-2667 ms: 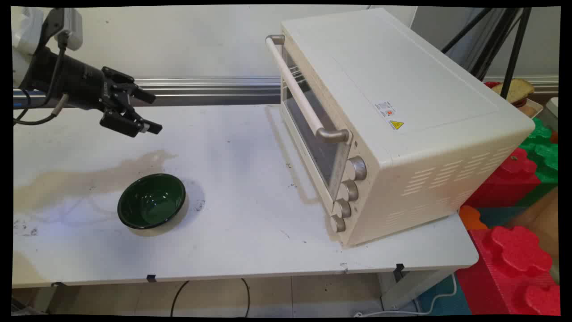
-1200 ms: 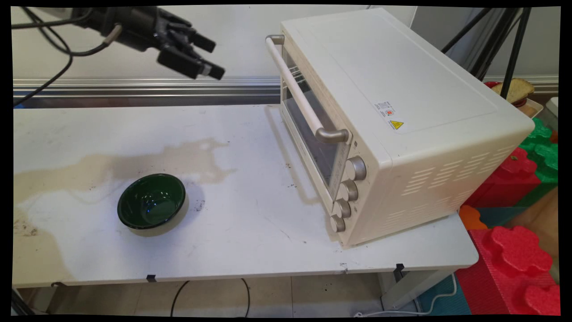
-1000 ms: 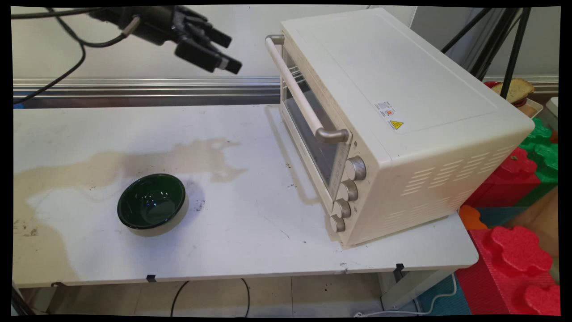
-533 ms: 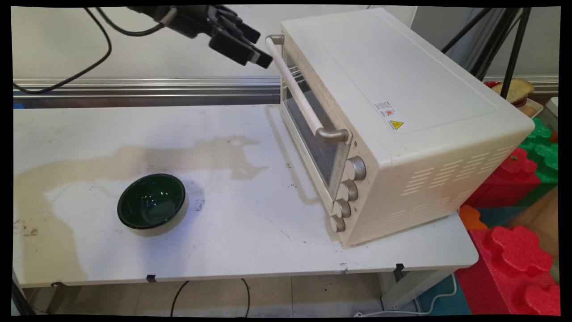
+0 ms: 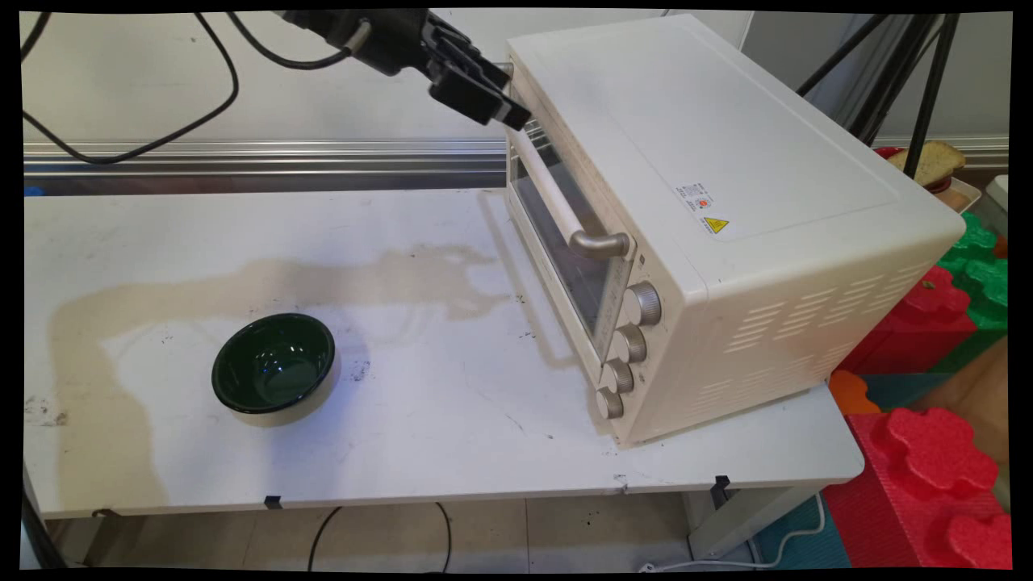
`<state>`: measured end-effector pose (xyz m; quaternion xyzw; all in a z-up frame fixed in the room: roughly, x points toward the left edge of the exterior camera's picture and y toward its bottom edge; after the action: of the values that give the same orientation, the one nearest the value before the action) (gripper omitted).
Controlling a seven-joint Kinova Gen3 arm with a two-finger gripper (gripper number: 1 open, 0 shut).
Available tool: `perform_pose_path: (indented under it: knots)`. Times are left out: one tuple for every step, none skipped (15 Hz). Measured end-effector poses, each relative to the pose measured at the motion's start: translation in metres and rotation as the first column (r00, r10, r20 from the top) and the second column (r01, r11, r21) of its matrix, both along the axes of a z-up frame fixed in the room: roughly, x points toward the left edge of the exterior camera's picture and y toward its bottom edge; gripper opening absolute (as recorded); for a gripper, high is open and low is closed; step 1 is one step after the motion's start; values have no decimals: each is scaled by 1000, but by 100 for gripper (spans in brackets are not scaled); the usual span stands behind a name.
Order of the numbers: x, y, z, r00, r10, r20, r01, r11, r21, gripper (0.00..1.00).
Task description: Open the oven
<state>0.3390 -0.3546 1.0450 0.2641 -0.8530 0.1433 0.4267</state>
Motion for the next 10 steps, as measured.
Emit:
perform_pose_path:
  knots:
    - [-4,-2,-1,1000,2,3,-2,1000,3,0]
    - [-7,-5,-2,1000,6,8,-6,1000,5,0]
    - [-10,-7,-3,1000,11,13,-11,1000,7,0]
    - [-13,-9,-4,1000,15,18,-16,1000,8,0]
    - [-16,-12,-6,1000,20,21,-21,1000,12,0]
    - [-18,-14,-6,999,23,23,-23,1000,14,0]
    - [-20,-16,-7,999,26,26,-26,1000,16,0]
    - [-23,-18,-9,999,29,29,-29,999,20,0]
    - [-25,-20,-10,999,33,32,-34,999,24,0]
    - [-28,-21,-12,999,37,34,-38,999,29,0]
